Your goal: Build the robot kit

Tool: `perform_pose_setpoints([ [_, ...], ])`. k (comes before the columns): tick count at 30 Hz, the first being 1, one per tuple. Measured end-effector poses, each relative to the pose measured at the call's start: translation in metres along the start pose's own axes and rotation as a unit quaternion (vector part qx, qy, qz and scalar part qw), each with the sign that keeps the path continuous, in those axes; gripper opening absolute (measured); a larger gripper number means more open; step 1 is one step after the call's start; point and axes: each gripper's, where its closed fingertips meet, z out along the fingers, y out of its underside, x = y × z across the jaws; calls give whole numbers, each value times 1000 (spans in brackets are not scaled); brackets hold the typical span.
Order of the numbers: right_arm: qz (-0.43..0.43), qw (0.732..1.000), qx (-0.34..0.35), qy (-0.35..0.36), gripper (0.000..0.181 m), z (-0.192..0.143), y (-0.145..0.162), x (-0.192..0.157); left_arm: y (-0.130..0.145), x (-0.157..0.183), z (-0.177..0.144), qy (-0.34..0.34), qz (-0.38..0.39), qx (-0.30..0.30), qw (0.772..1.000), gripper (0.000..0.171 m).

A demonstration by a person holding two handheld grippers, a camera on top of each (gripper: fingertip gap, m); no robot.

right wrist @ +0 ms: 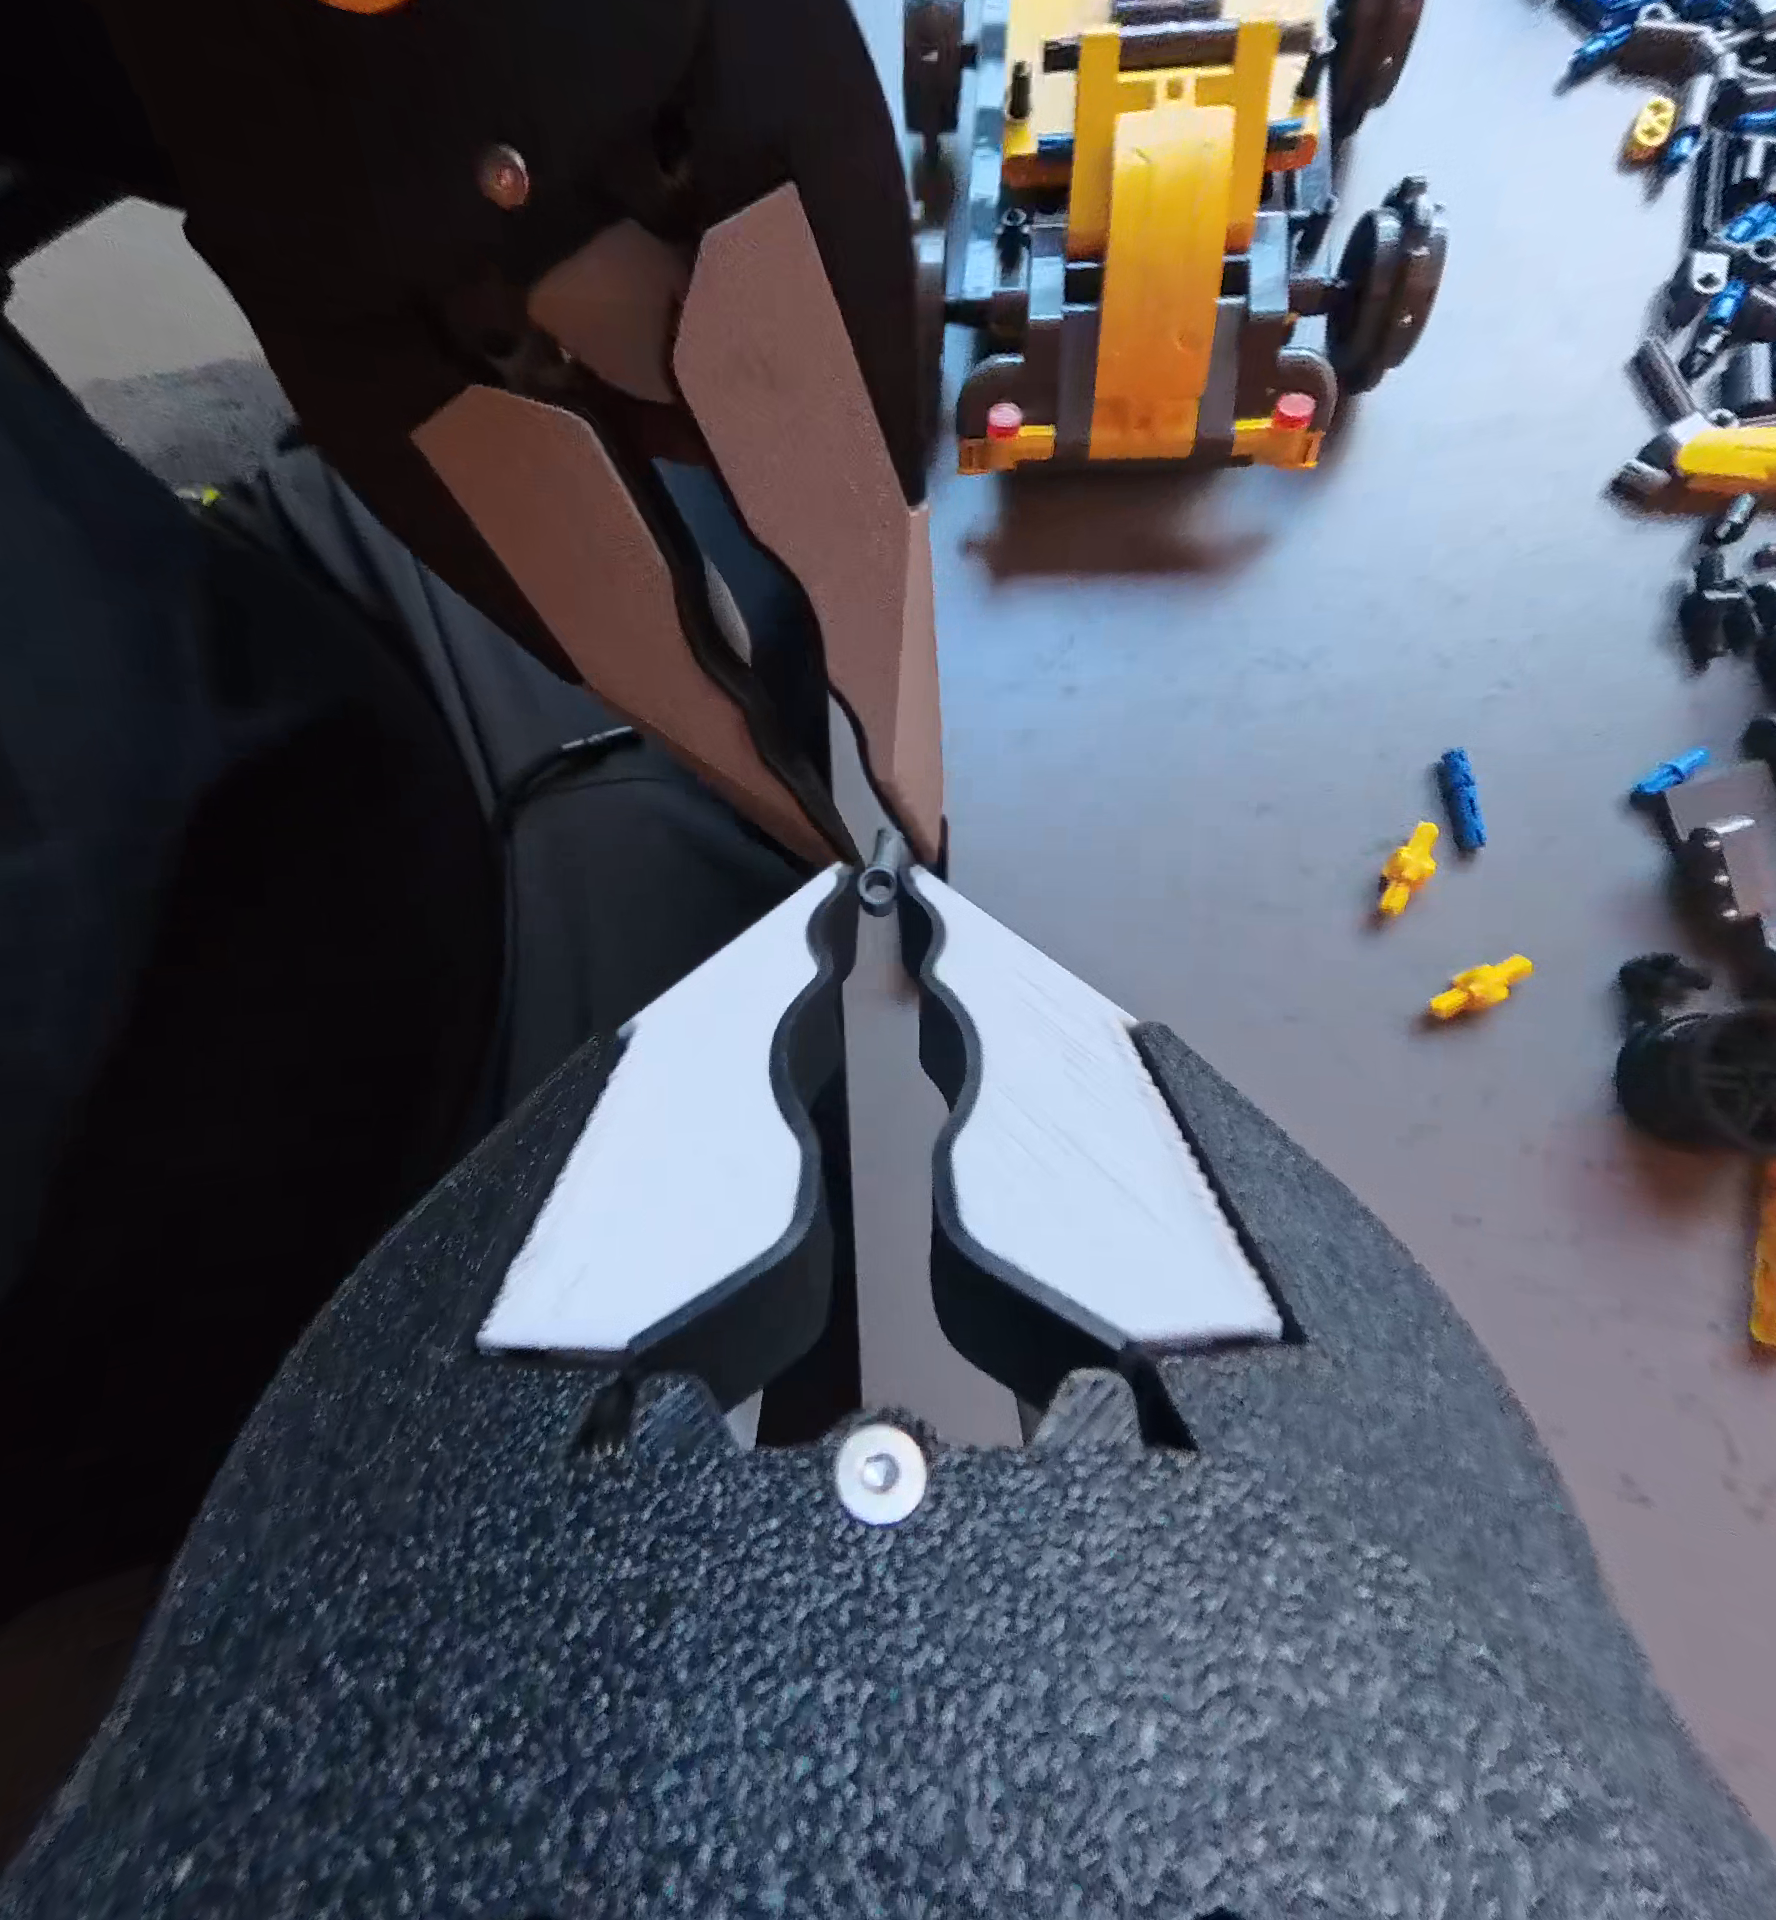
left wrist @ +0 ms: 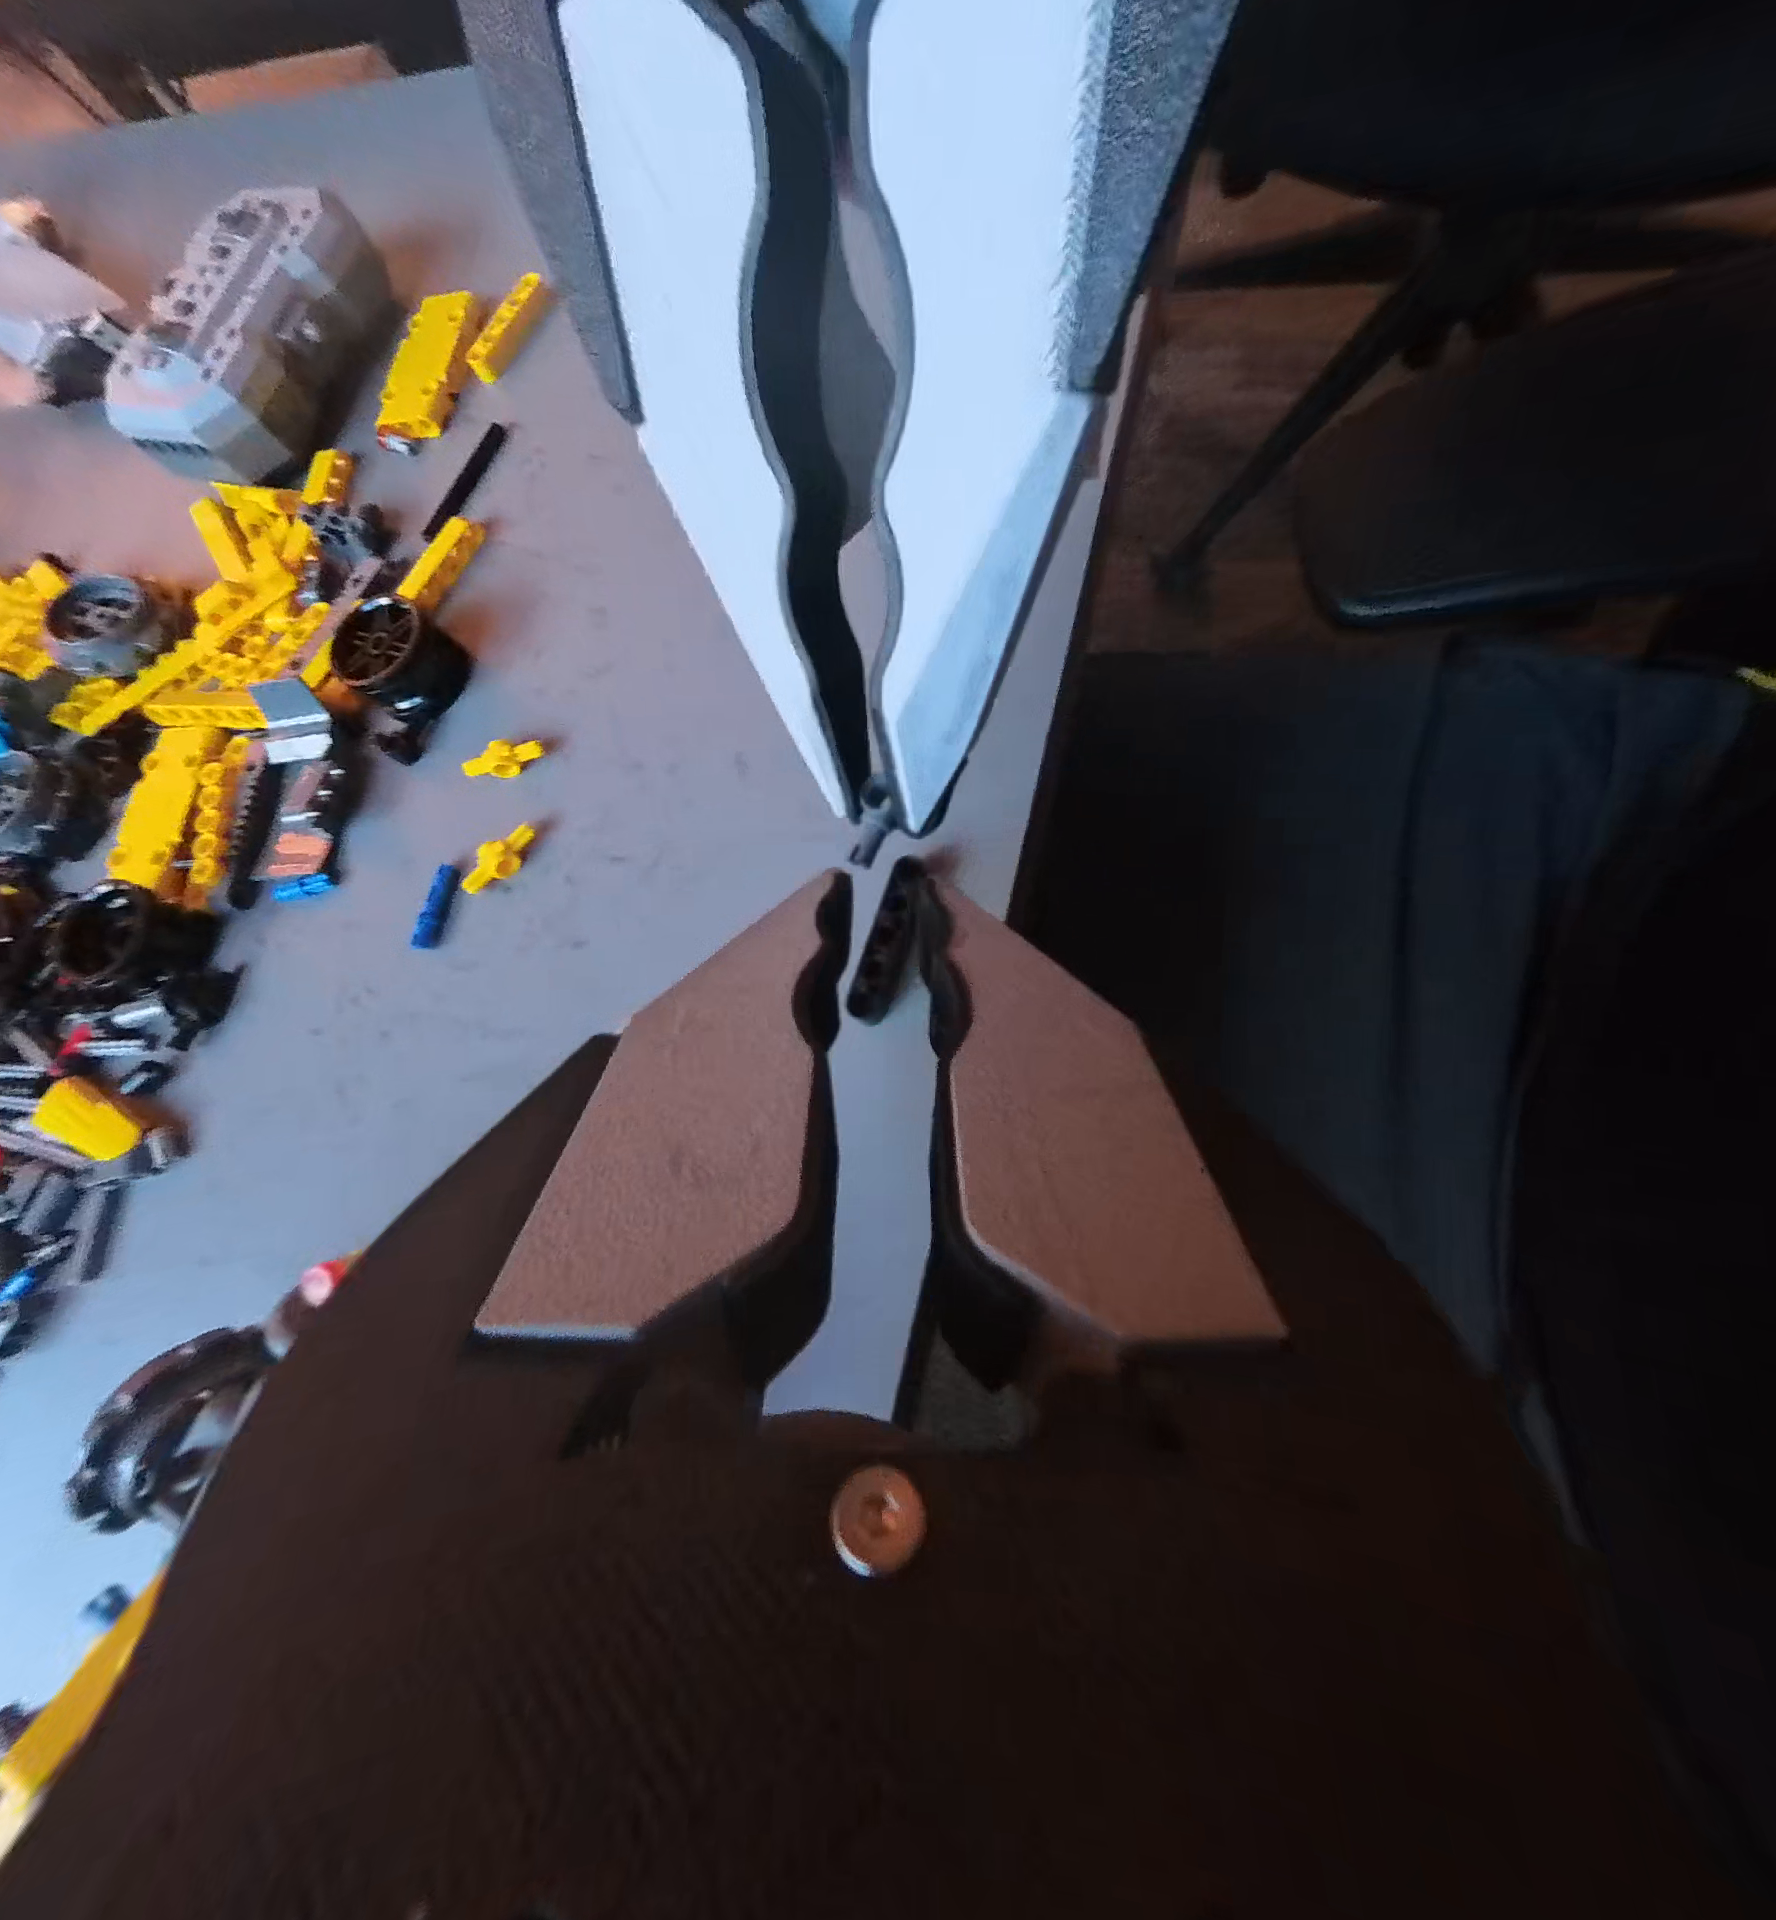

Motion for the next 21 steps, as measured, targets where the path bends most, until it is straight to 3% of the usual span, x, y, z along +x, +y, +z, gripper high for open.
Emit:
perform_pose_setpoints([
  [12,-35,999,-36,-11,7,8,-2,-6,-2,2,-9,15,1,25,1000,2],
  [16,-22,1000,11,5,6,4,-15,0,-6,-7,-15,-12,-38,74,996,1],
  [21,-36,993,102,45,7,3,-33,7,-7,-18,-28,-7,-156,149,976,1],
])
